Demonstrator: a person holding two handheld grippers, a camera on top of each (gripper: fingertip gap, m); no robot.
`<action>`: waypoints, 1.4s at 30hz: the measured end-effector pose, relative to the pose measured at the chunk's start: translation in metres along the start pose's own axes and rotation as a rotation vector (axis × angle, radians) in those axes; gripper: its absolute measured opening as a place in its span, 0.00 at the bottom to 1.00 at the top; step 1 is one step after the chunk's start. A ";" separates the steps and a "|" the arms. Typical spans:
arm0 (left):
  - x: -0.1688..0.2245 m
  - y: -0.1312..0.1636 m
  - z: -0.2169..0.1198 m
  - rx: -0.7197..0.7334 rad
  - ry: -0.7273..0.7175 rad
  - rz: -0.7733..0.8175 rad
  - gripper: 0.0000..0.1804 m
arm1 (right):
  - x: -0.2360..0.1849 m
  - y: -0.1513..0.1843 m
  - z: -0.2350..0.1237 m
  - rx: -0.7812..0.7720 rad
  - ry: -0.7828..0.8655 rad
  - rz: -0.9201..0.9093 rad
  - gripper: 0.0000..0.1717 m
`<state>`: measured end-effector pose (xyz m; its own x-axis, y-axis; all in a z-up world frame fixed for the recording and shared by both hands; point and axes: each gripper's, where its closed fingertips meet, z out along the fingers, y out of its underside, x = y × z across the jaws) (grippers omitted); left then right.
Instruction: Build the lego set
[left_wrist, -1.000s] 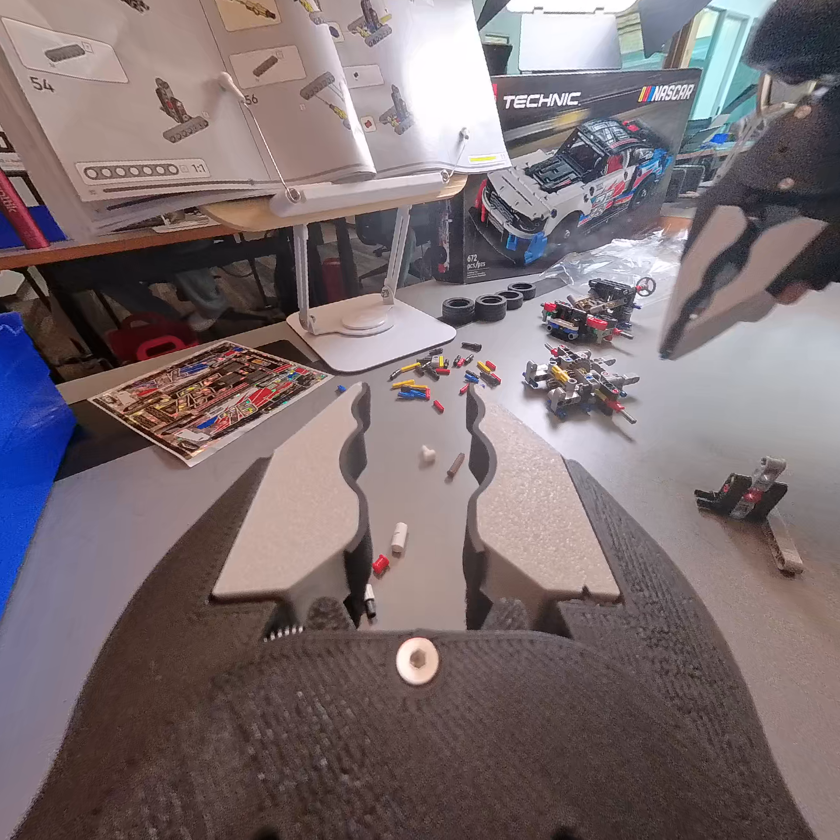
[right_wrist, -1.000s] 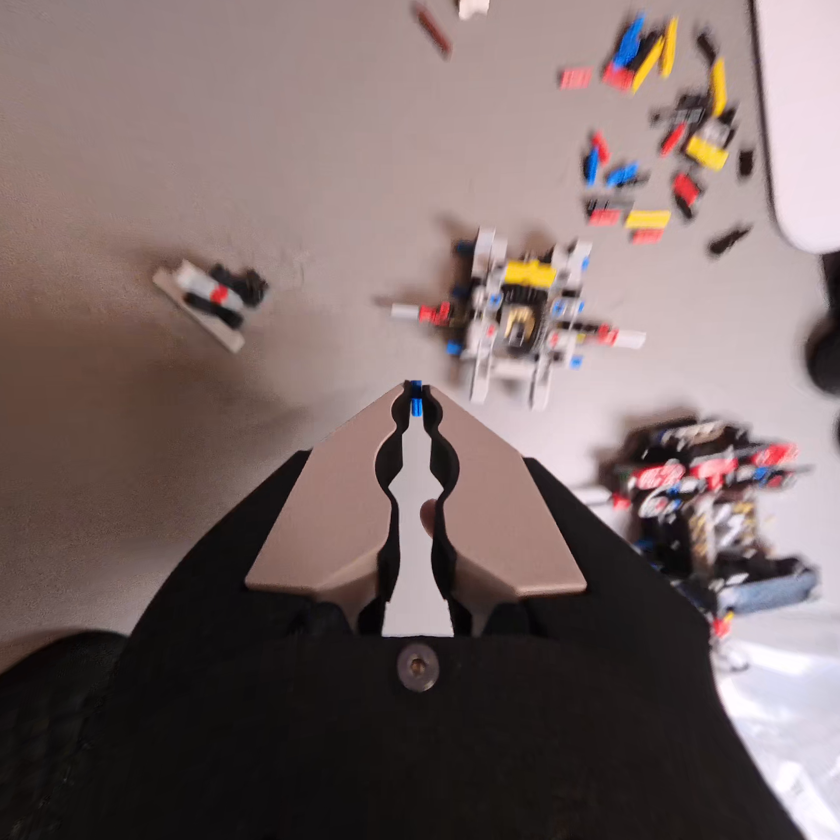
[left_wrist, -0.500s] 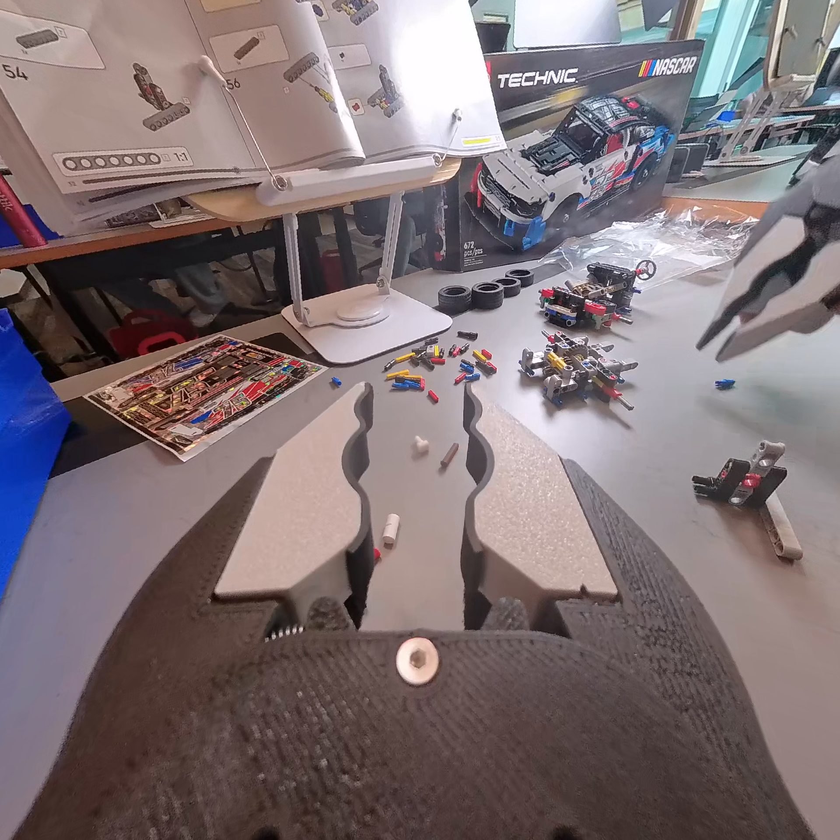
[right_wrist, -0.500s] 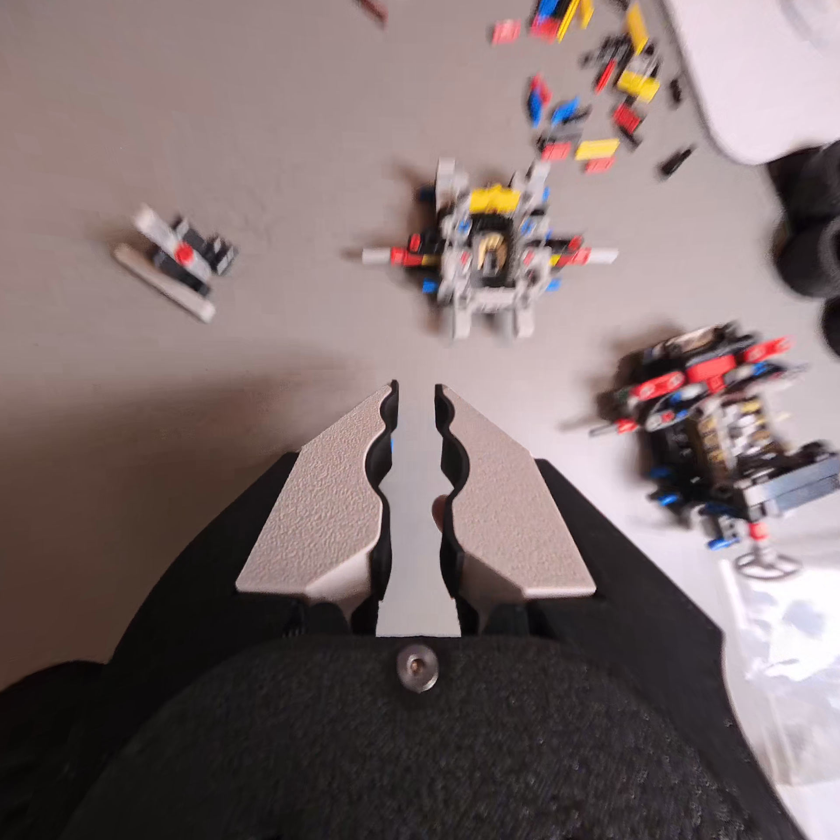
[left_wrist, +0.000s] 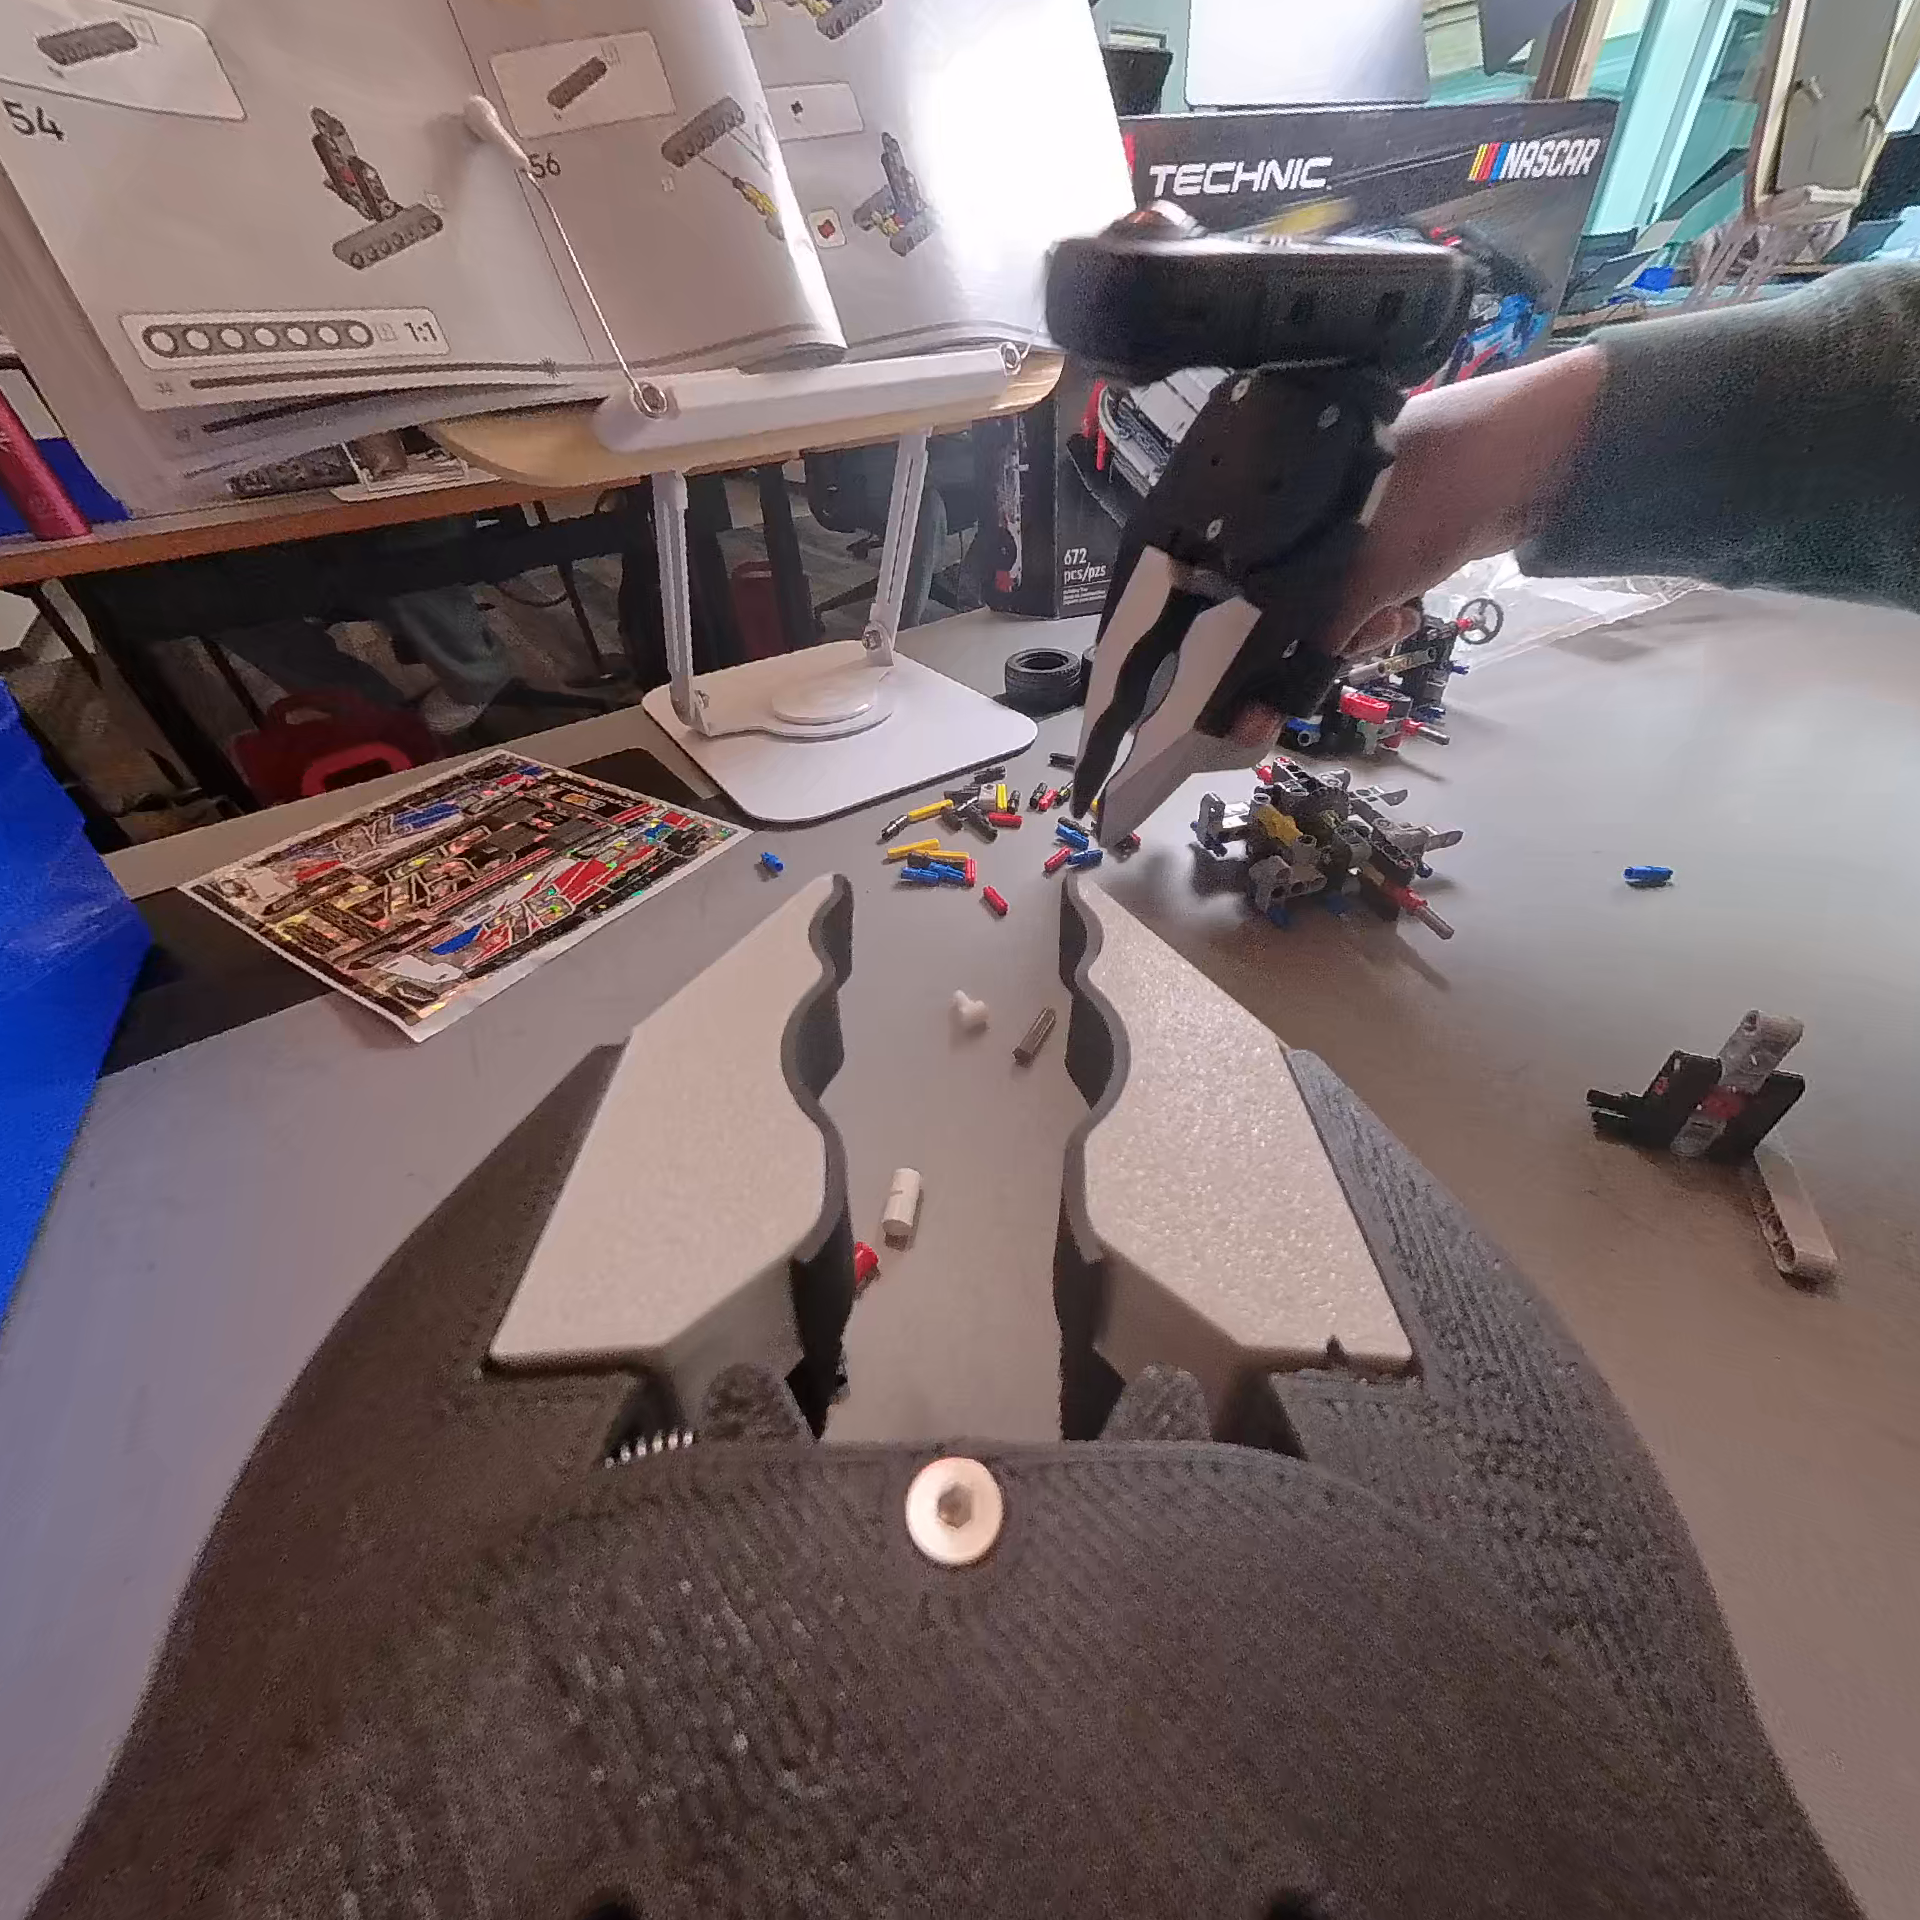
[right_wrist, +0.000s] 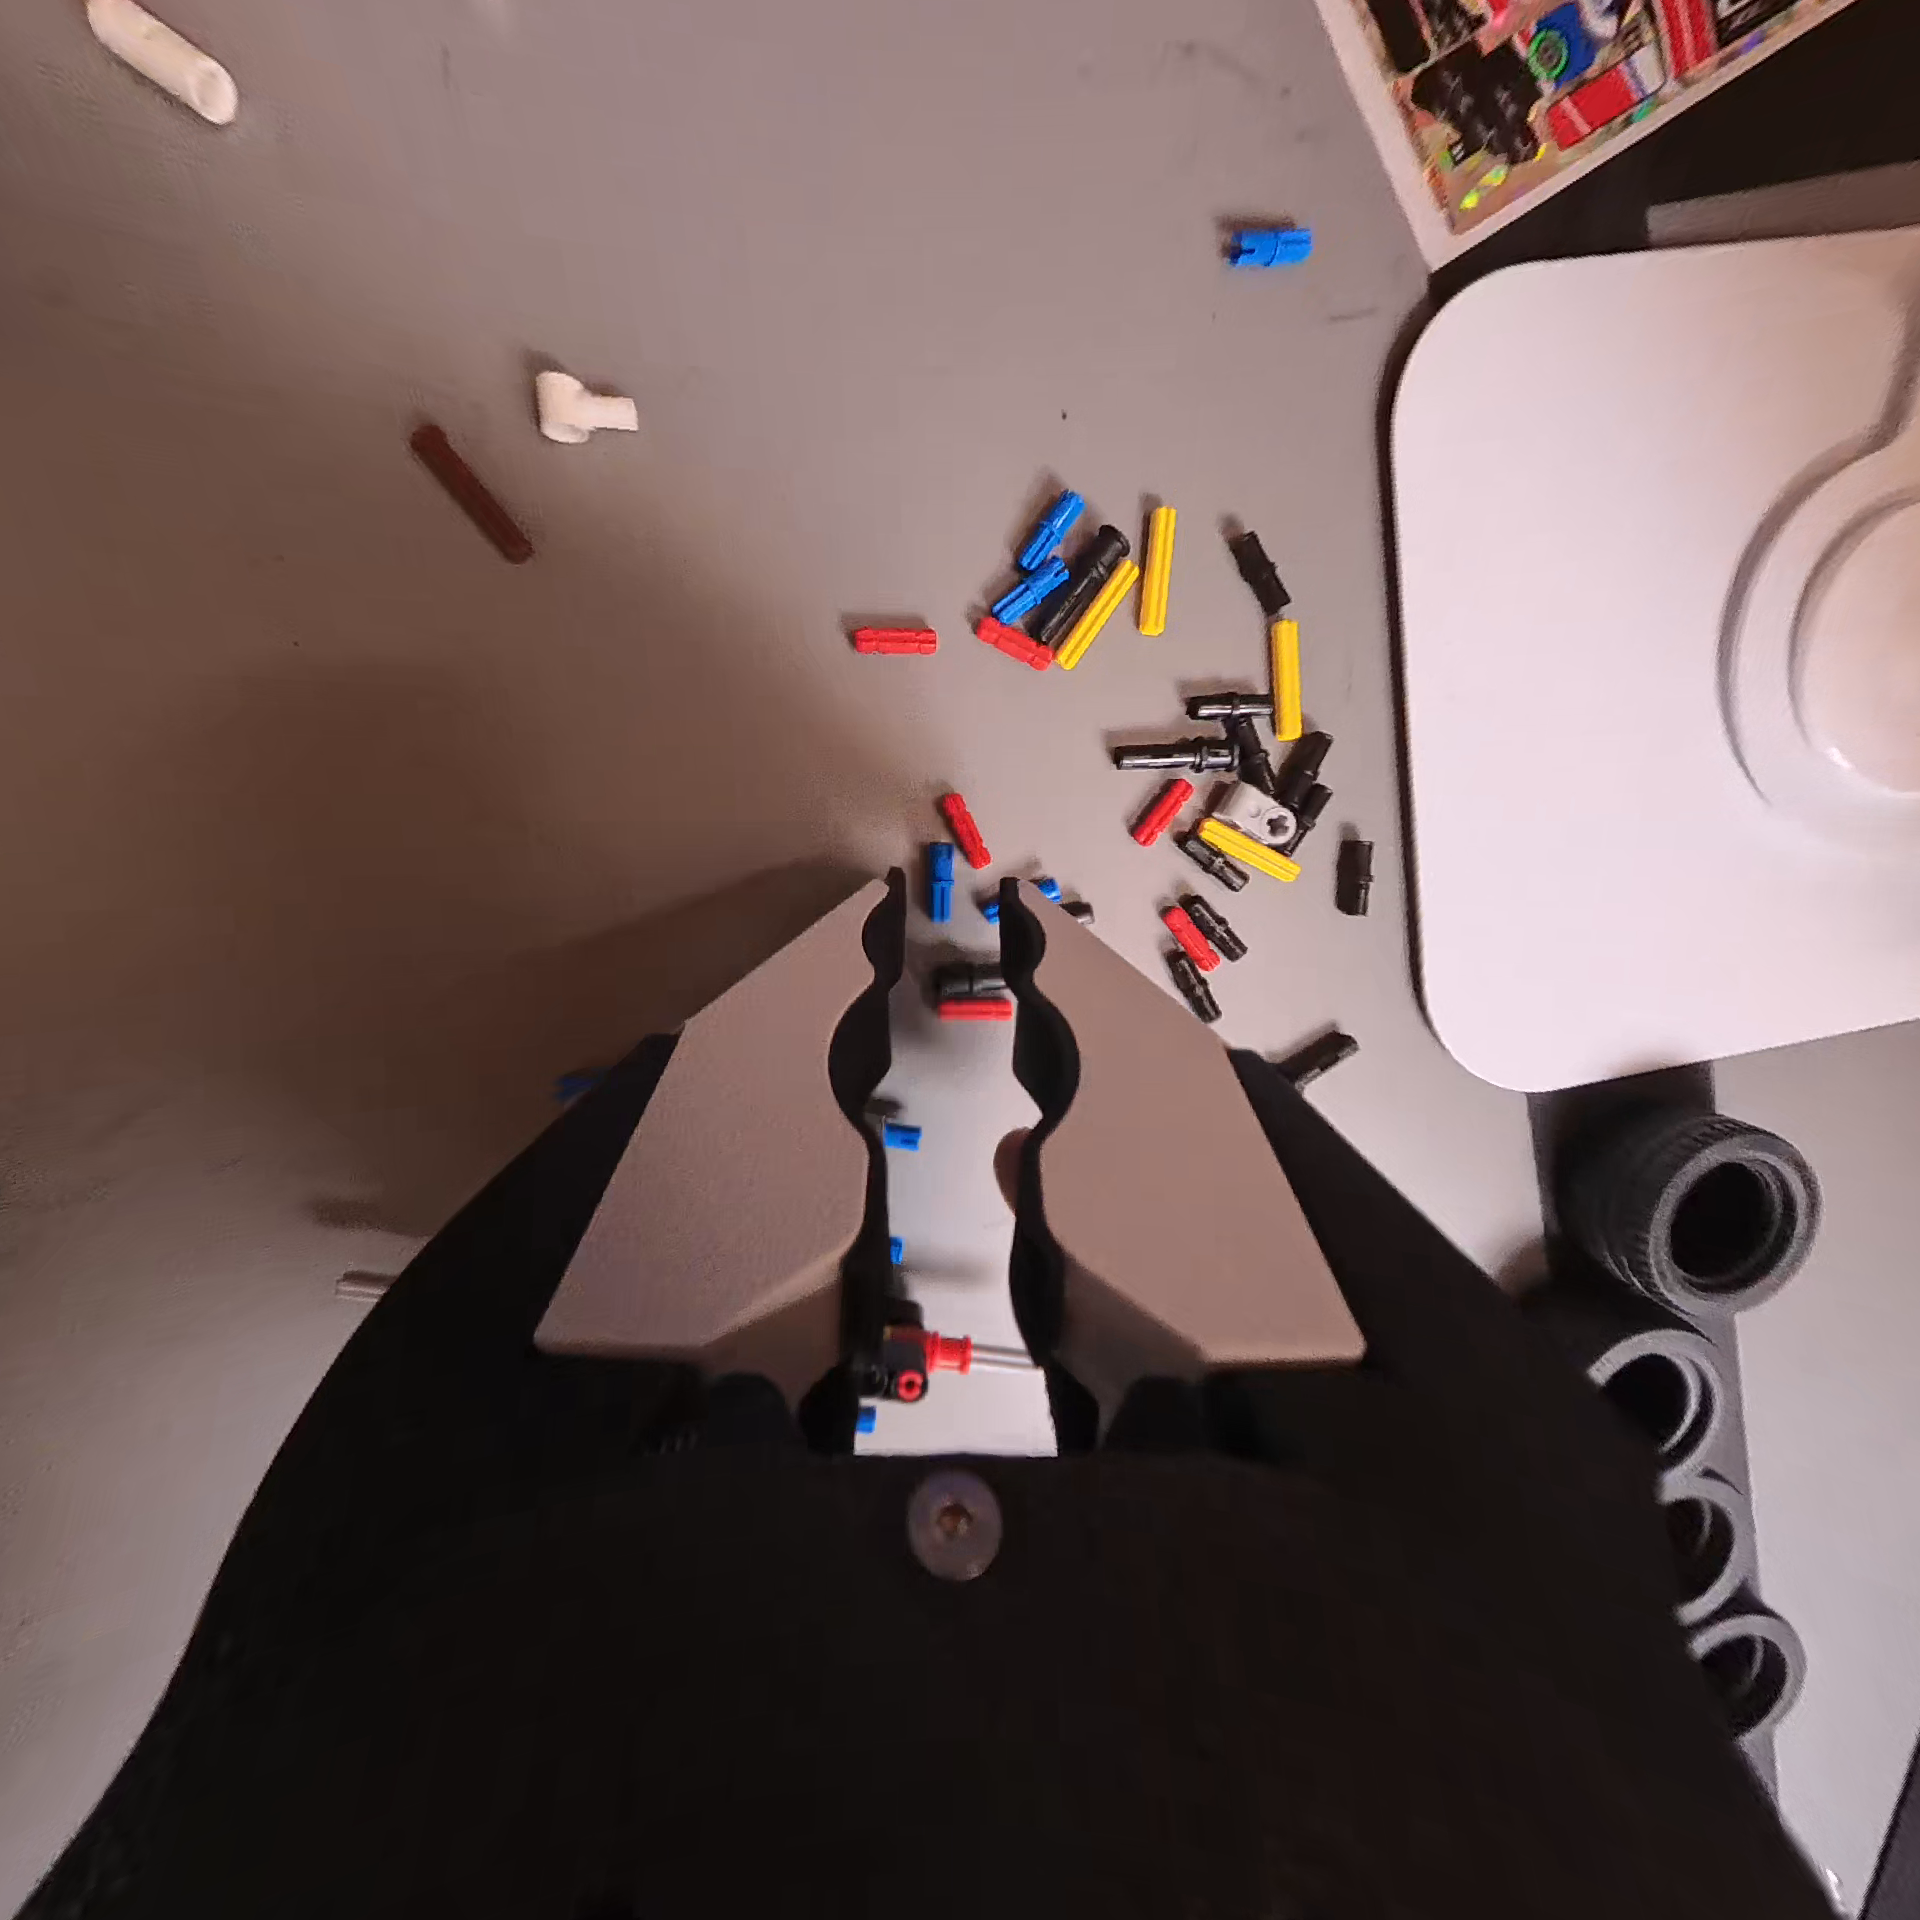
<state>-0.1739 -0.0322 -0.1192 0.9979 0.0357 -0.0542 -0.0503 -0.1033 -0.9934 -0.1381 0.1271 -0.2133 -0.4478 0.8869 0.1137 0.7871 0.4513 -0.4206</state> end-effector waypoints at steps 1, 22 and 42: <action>0.000 -0.001 0.000 0.002 0.004 -0.001 0.21 | 0.000 0.000 0.003 -0.008 -0.012 0.002 0.09; 0.005 -0.013 -0.002 0.037 0.029 -0.004 0.21 | -0.067 0.073 -0.104 0.080 0.008 0.104 0.02; 0.008 0.000 -0.001 -0.016 -0.014 0.041 0.21 | -0.100 0.148 -0.092 0.180 0.077 0.379 0.04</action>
<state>-0.1653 -0.0331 -0.1192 0.9943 0.0452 -0.0968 -0.0907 -0.1205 -0.9886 0.0625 0.1140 -0.2038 -0.1023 0.9946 -0.0149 0.8002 0.0734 -0.5952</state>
